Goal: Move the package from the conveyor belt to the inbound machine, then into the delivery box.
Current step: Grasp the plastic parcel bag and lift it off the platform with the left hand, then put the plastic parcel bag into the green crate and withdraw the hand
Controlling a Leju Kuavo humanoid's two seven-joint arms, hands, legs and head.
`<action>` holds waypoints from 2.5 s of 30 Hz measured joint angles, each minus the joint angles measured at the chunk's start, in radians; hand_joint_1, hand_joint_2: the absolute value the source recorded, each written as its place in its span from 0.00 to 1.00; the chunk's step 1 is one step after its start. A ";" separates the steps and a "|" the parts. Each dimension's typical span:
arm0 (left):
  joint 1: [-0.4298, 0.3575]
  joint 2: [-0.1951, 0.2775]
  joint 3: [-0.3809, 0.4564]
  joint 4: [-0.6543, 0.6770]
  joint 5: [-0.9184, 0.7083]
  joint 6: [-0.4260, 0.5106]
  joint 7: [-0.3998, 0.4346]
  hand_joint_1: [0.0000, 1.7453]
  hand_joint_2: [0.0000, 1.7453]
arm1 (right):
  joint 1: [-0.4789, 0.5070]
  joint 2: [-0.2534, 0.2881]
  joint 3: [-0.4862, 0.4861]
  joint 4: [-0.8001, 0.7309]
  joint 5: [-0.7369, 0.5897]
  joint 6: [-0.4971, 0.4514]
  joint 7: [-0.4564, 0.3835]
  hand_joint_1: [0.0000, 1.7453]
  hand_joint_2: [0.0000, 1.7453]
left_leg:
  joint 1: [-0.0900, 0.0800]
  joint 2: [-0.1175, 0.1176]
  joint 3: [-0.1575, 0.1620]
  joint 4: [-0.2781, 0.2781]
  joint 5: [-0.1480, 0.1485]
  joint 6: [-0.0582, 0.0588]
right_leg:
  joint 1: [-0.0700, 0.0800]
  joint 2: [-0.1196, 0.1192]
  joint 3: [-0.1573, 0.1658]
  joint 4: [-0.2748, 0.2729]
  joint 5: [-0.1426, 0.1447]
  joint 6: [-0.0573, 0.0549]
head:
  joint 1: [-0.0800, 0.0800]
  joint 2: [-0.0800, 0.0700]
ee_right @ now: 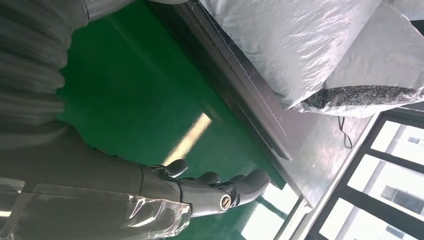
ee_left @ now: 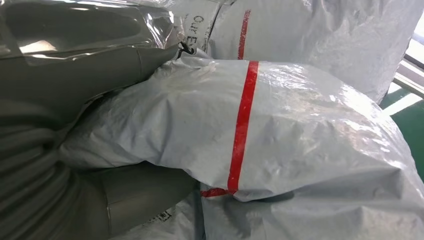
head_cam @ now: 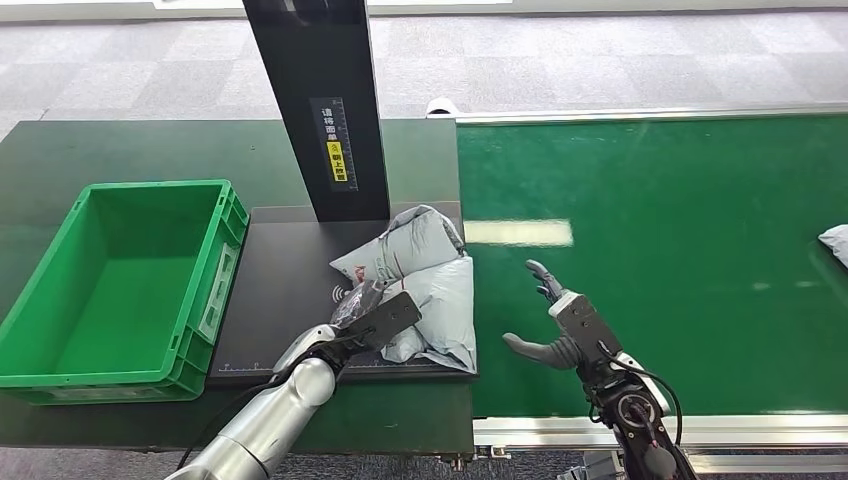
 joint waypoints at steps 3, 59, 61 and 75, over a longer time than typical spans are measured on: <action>0.002 -0.001 0.005 0.000 0.000 0.000 -0.001 1.00 1.00 | 0.003 0.000 -0.002 -0.002 0.000 0.000 0.000 0.00 1.00 | 0.000 0.000 0.000 0.000 0.000 0.000 | 0.000 0.000 0.000 0.000 0.000 0.000 | 0.000 0.000; 0.122 0.079 0.876 -0.291 -0.303 0.635 0.004 1.00 1.00 | 0.268 0.025 -0.118 -0.313 0.054 -0.053 0.037 0.00 1.00 | 0.000 0.003 -0.002 -0.001 0.000 0.000 | 0.000 0.002 -0.003 0.000 -0.001 0.000 | 0.000 0.000; 0.120 0.084 0.876 -0.284 -0.303 0.635 0.011 0.77 1.00 | 0.268 0.026 -0.120 -0.313 0.055 -0.053 0.037 0.00 1.00 | 0.000 0.003 -0.001 -0.001 0.000 -0.001 | 0.000 0.002 -0.003 0.000 0.000 0.000 | 0.000 0.000; 0.151 0.001 1.039 -0.435 -0.004 0.638 -0.488 0.00 1.00 | 0.224 0.032 -0.120 -0.295 0.065 -0.037 0.037 0.00 1.00 | 0.000 0.003 -0.003 -0.001 0.000 0.000 | 0.000 0.002 -0.003 0.000 0.000 0.000 | 0.000 0.000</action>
